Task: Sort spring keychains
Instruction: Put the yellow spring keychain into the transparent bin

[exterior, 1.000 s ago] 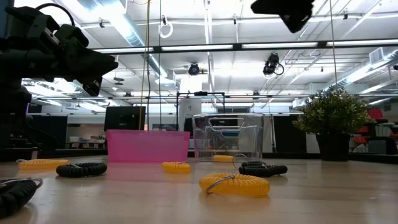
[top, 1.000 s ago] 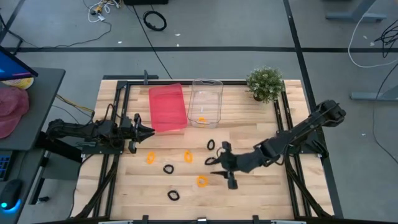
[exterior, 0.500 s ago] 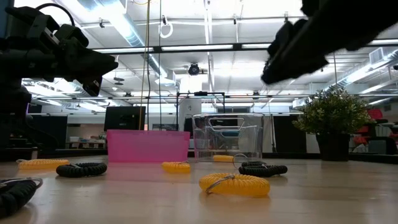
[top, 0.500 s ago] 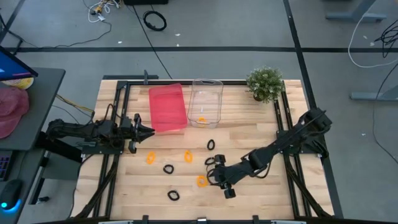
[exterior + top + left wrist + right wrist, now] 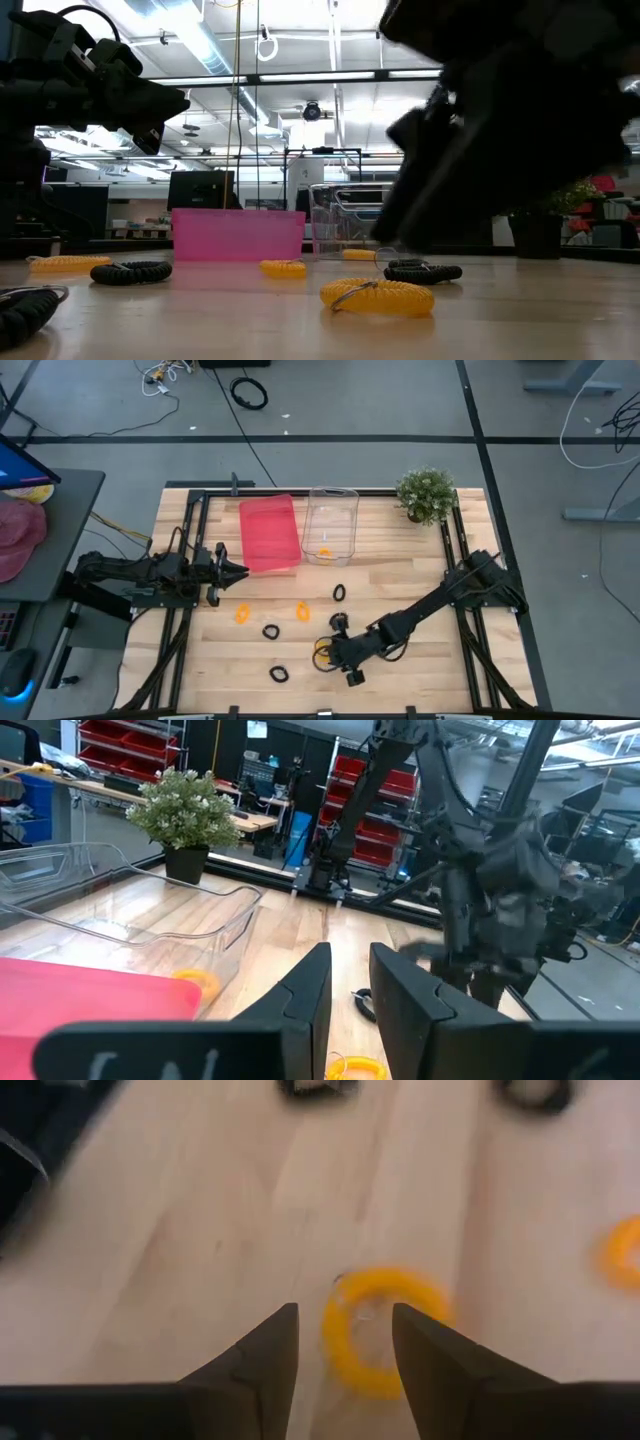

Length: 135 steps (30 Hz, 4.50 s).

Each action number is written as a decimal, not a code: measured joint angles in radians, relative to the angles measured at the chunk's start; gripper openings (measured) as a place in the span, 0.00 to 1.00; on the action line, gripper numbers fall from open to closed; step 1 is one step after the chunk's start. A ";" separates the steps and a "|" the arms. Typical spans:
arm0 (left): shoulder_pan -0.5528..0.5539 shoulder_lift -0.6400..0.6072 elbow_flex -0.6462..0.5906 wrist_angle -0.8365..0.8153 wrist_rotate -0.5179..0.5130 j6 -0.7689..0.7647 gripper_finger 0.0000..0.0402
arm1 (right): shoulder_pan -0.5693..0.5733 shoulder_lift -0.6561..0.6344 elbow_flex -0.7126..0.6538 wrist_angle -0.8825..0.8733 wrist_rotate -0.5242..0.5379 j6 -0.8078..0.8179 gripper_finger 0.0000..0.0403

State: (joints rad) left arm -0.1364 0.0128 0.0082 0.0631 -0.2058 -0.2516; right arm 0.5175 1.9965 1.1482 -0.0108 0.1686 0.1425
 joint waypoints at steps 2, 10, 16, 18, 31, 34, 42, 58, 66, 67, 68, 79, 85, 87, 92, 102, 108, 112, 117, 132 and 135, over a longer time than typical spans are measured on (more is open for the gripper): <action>0.000 0.000 0.000 0.000 0.000 0.000 0.19 | -0.002 0.046 0.036 -0.075 0.007 0.013 0.41; 0.000 0.000 0.000 -0.001 0.000 0.000 0.19 | -0.031 0.124 0.097 -0.157 -0.081 0.055 0.38; 0.000 0.000 0.000 0.000 0.000 0.000 0.19 | -0.035 0.105 0.095 -0.195 -0.080 0.032 0.17; 0.000 0.000 0.000 -0.001 0.000 0.000 0.19 | -0.039 0.102 0.104 -0.232 -0.082 0.021 0.06; 0.000 0.000 0.000 0.000 0.000 0.000 0.19 | 0.010 -0.006 0.178 -0.368 0.112 -0.014 0.02; 0.000 0.000 0.000 0.000 0.000 0.000 0.19 | 0.045 -0.082 0.183 -0.414 0.291 -0.028 0.01; 0.000 0.000 0.000 -0.001 0.000 0.000 0.19 | 0.144 -0.206 0.183 -0.513 0.822 -0.060 0.01; 0.000 0.000 0.000 -0.003 0.001 0.000 0.19 | 0.117 -0.214 0.142 -0.529 1.211 -0.113 0.01; 0.000 0.000 0.000 -0.004 0.001 0.000 0.19 | 0.036 -0.214 0.142 -0.535 1.203 -0.142 0.01; 0.000 0.000 0.000 -0.005 0.001 0.000 0.19 | 0.024 -0.214 0.142 -0.535 1.203 -0.150 0.01; 0.000 0.000 0.000 -0.005 0.001 0.000 0.19 | 0.012 -0.214 0.142 -0.536 1.203 -0.159 0.01; 0.000 0.000 0.000 -0.006 0.001 0.000 0.19 | -0.169 -0.214 0.077 -0.437 1.129 -0.276 0.00; 0.000 0.000 0.000 -0.006 0.000 0.000 0.19 | -0.273 -0.214 -0.049 0.059 0.944 -0.608 0.00; 0.000 0.000 0.000 -0.006 0.000 0.000 0.19 | -0.296 -0.214 -0.092 0.226 0.916 -0.728 0.00; 0.000 0.000 0.000 -0.006 0.000 0.000 0.19 | -0.354 -0.239 -0.168 0.467 0.874 -0.892 0.00; 0.000 0.000 0.000 -0.003 0.000 0.000 0.19 | -0.498 -0.434 -0.249 0.485 0.556 -0.671 0.00; 0.000 0.000 0.000 -0.003 0.000 0.000 0.19 | -0.598 -0.555 -0.305 0.480 0.292 -0.525 0.00; 0.000 0.000 0.000 -0.002 0.000 0.000 0.19 | -0.658 -0.581 -0.311 0.471 0.203 -0.431 0.00; 0.000 0.000 0.000 -0.002 0.000 0.000 0.19 | -0.688 -0.581 -0.311 0.467 0.178 -0.410 0.01; 0.000 0.000 0.000 -0.001 0.000 0.000 0.19 | -0.735 -0.580 -0.312 0.463 0.179 -0.308 0.19; 0.000 0.000 0.000 -0.001 0.000 0.000 0.19 | -0.738 -0.580 -0.312 0.462 0.180 -0.308 0.25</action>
State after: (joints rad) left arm -0.1368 0.0128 0.0083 0.0624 -0.2060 -0.2517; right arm -0.2207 1.4166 0.8364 0.4509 0.3487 -0.1654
